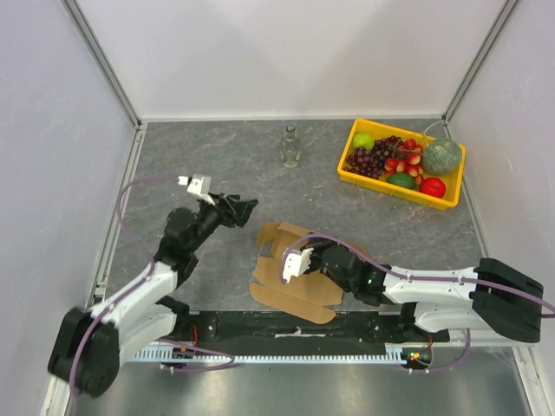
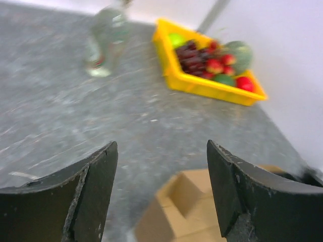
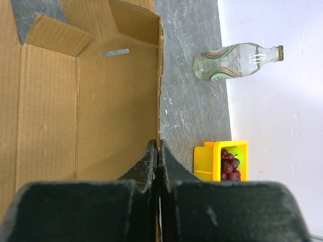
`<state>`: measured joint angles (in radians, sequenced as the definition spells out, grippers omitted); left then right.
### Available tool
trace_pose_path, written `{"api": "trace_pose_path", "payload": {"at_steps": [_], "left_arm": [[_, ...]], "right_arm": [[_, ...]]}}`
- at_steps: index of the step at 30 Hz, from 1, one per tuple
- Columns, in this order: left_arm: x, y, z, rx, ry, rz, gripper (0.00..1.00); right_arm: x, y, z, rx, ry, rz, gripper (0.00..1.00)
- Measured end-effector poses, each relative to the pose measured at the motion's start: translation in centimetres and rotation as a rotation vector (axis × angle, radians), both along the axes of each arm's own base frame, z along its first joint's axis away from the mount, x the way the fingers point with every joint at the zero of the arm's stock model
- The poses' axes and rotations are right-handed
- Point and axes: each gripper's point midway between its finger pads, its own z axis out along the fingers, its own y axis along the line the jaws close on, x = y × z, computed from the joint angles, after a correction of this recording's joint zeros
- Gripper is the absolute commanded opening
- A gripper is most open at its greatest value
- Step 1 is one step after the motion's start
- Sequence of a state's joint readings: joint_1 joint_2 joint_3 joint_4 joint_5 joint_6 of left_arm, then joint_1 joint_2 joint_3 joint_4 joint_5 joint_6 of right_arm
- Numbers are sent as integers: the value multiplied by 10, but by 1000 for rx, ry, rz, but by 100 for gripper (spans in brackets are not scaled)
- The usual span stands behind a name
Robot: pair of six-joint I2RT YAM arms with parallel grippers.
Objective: Fold the paper box
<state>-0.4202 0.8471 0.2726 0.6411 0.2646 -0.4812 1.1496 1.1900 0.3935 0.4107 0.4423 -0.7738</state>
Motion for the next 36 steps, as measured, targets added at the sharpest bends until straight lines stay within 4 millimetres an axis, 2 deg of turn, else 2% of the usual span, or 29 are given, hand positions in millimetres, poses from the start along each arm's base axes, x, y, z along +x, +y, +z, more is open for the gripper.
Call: {"api": "trace_pose_path", "payload": {"at_steps": [2, 4, 5, 8, 11, 14, 19, 23, 31, 36], "left_arm": [[33, 6, -18, 46, 108, 84, 78], [58, 10, -51, 100, 229, 140, 78], [65, 12, -71, 127, 288, 160, 78], [66, 16, -122, 194, 434, 174, 75], [60, 14, -147, 219, 503, 152, 75], [52, 6, -148, 186, 476, 90, 72], [19, -7, -152, 127, 423, -53, 65], [2, -17, -152, 89, 389, -147, 64], [-21, -24, -142, 34, 308, -246, 63], [-31, -27, -143, 30, 306, -287, 63]], "right_arm": [[0, 0, 0, 3, 2, -1, 0], [0, 0, 0, 6, 5, 0, 0], [-1, 1, 0, 8, 7, 1, 0], [-2, 2, -1, 15, 14, 5, 0], [-2, 3, -1, 19, 19, 10, 0], [-2, 3, -1, 20, 20, 10, 0], [-2, 3, -2, 16, 21, 10, 0], [-2, 3, -5, 11, 23, 9, 0], [-1, 6, -5, 20, 18, 7, 0], [0, 7, -3, 28, 14, 8, 0]]}}
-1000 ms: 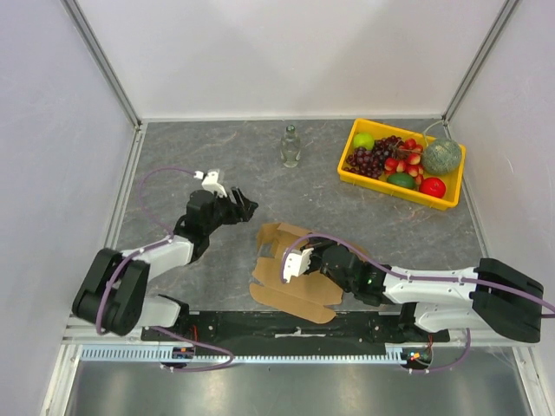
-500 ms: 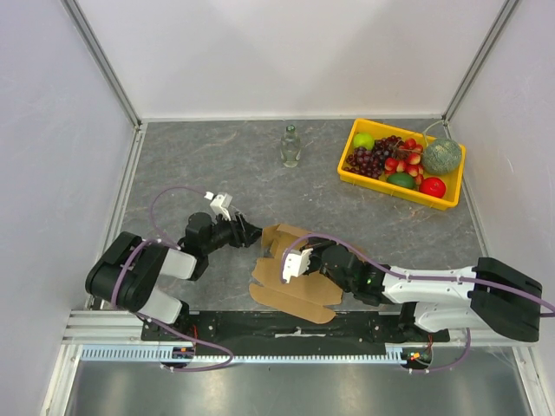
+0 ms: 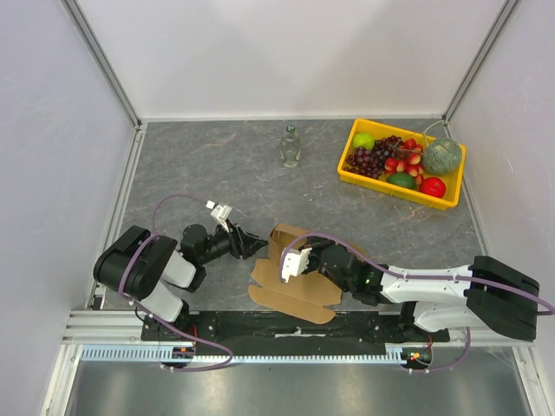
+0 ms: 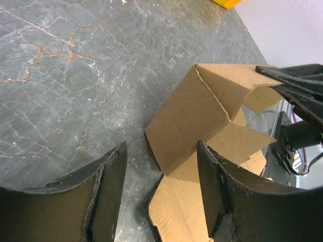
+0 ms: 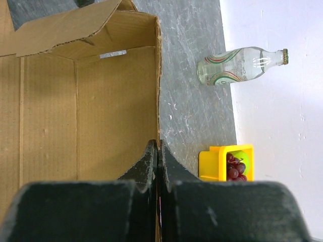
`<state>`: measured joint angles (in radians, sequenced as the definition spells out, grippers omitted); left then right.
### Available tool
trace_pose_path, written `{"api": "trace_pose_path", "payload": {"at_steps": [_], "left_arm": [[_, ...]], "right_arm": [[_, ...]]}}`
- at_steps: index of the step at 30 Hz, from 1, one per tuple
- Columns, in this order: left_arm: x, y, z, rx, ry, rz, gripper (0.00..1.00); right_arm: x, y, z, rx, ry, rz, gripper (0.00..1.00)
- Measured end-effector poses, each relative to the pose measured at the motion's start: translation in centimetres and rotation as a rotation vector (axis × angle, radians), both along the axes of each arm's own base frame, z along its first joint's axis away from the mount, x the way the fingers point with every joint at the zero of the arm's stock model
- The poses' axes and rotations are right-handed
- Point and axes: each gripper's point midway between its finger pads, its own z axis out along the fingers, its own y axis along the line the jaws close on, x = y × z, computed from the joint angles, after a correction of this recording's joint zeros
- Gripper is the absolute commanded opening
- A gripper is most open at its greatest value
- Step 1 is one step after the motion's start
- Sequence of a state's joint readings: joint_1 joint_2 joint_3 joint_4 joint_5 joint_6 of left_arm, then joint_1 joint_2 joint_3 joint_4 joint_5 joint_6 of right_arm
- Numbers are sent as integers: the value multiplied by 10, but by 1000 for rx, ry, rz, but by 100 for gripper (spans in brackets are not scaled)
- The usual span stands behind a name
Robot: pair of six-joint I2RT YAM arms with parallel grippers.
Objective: Fold the paper box
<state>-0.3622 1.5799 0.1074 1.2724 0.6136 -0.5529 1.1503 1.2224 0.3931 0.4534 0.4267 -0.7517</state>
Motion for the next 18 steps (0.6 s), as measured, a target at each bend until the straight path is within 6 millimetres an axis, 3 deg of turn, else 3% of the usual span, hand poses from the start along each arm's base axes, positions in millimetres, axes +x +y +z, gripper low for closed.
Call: {"api": "trace_pose_path", "payload": {"at_steps": [18], "left_arm": [[-26, -18, -7, 0, 26, -119, 66]], "right_arm": [[-1, -1, -3, -6, 14, -1, 0]]}}
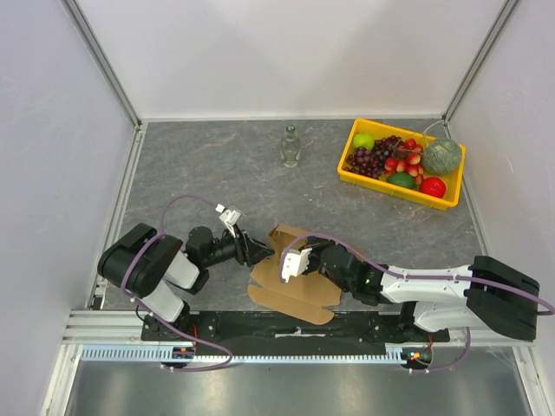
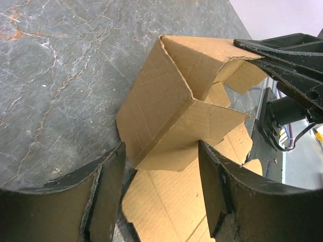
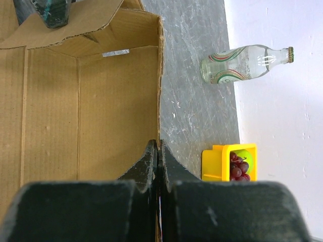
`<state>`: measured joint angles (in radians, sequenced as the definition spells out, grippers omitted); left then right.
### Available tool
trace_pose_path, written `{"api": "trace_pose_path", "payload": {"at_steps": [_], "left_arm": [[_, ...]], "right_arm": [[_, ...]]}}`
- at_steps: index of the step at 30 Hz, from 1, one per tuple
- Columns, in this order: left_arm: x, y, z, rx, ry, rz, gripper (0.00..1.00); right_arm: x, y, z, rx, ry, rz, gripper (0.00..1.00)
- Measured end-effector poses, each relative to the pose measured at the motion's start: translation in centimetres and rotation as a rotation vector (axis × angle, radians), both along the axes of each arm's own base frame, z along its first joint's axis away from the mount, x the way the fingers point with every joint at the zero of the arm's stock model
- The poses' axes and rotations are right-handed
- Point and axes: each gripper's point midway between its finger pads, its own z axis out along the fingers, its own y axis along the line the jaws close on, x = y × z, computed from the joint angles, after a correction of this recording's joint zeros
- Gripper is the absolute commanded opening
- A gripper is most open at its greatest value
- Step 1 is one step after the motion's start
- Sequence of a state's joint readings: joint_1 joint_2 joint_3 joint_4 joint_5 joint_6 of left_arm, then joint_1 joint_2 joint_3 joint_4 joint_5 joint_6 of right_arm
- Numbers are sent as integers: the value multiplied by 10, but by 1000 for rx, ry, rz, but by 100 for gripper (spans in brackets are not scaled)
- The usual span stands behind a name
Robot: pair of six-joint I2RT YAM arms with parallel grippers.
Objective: Fold the paper box
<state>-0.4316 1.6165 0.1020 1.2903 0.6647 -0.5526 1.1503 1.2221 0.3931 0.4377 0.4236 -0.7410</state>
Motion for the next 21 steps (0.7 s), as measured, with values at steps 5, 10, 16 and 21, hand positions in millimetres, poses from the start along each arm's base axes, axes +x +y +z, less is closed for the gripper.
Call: {"api": "trace_pose_path", "payload": {"at_steps": [5, 10, 16, 21], "left_arm": [[1, -5, 4, -6, -16, -15, 67], [9, -12, 13, -13, -65, -26, 67], [13, -20, 25, -11, -147, -49, 67], [10, -28, 32, 10, -222, -54, 67]], "right_arm": [[-1, 0, -1, -3, 3, 2, 0], [-2, 2, -2, -3, 6, 10, 0], [-6, 4, -2, -4, 8, 21, 0], [-10, 7, -2, -4, 10, 33, 0]]}}
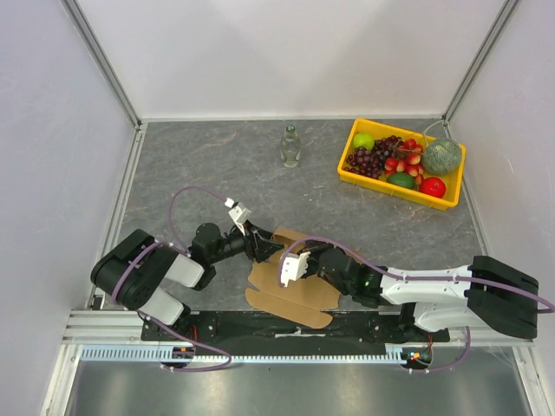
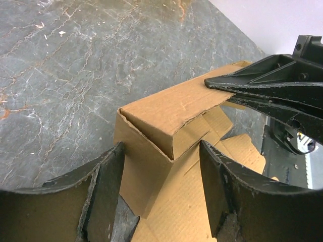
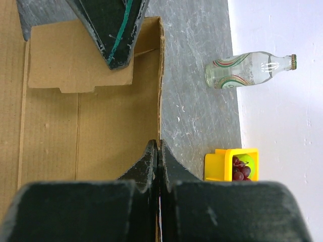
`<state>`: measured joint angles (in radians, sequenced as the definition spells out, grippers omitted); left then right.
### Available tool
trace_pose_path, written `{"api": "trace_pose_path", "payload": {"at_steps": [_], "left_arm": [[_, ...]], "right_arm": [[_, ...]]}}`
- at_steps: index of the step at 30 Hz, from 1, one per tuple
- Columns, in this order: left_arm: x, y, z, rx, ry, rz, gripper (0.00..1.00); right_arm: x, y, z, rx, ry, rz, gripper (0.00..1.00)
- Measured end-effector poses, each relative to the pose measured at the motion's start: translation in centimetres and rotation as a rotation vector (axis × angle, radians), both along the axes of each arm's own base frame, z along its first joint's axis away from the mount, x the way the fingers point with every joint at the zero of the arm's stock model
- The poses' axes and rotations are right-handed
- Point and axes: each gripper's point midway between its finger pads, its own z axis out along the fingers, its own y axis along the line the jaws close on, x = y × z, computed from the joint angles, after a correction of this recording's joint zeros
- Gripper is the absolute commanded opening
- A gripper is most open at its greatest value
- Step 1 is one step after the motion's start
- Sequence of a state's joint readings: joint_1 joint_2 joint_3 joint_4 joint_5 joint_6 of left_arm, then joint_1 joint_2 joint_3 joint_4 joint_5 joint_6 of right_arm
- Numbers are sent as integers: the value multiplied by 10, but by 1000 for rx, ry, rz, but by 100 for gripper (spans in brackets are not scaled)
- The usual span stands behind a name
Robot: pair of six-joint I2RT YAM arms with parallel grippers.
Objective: Fold the paper box
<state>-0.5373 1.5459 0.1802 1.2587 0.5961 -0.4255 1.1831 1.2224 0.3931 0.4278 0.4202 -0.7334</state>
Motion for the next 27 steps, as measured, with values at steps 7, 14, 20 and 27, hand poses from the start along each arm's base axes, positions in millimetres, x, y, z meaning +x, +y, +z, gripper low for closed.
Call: {"api": "trace_pose_path", "payload": {"at_steps": [7, 14, 20, 27], "left_arm": [[1, -3, -2, 58, -53, 45, 66], [-1, -1, -2, 89, -93, 90, 65], [-7, 3, -11, 111, -100, 116, 65], [-9, 5, -20, 119, -109, 128, 62]], "right_arm": [[-1, 0, -1, -5, 0, 0, 0], [-4, 2, -1, 3, 5, 6, 0], [-6, 4, -1, 12, 11, 10, 1], [-9, 6, -1, 20, 18, 14, 2]]}}
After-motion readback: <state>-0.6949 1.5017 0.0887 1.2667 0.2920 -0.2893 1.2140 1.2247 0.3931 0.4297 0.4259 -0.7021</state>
